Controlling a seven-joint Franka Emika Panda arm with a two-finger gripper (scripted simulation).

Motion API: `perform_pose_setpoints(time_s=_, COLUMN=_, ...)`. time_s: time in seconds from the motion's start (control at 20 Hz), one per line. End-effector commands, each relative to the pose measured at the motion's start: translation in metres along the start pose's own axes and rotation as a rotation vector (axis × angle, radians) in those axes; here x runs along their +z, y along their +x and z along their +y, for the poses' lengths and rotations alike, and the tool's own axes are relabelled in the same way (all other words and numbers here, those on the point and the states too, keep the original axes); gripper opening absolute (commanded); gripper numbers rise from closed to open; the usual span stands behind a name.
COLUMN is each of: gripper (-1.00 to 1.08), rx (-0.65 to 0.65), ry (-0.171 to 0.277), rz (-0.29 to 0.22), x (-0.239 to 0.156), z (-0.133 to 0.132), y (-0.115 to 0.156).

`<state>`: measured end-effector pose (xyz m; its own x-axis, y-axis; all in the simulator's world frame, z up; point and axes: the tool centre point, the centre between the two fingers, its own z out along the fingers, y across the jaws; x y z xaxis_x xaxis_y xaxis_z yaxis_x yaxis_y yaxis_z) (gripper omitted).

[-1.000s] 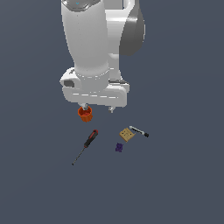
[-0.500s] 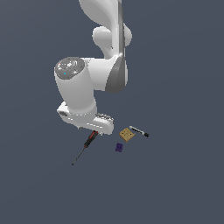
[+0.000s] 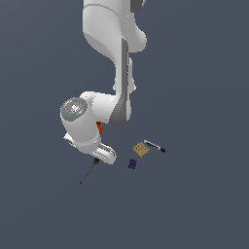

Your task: Pick up a designated object from a clutter of objects.

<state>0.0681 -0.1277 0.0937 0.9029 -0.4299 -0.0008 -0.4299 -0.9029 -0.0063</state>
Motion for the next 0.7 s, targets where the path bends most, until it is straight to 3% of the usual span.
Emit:
perform_pose_setpoints(time_s=0.0, gripper=1.0, rx=0.021, ry=-0.003, rz=0.001, x=0.013, z=0.005, y=0.002)
perform_pose_setpoints(time_s=0.65, gripper=1.0, rx=0.041, ry=-0.006, rz=0.0, x=0.036, z=0.011, y=0.003)
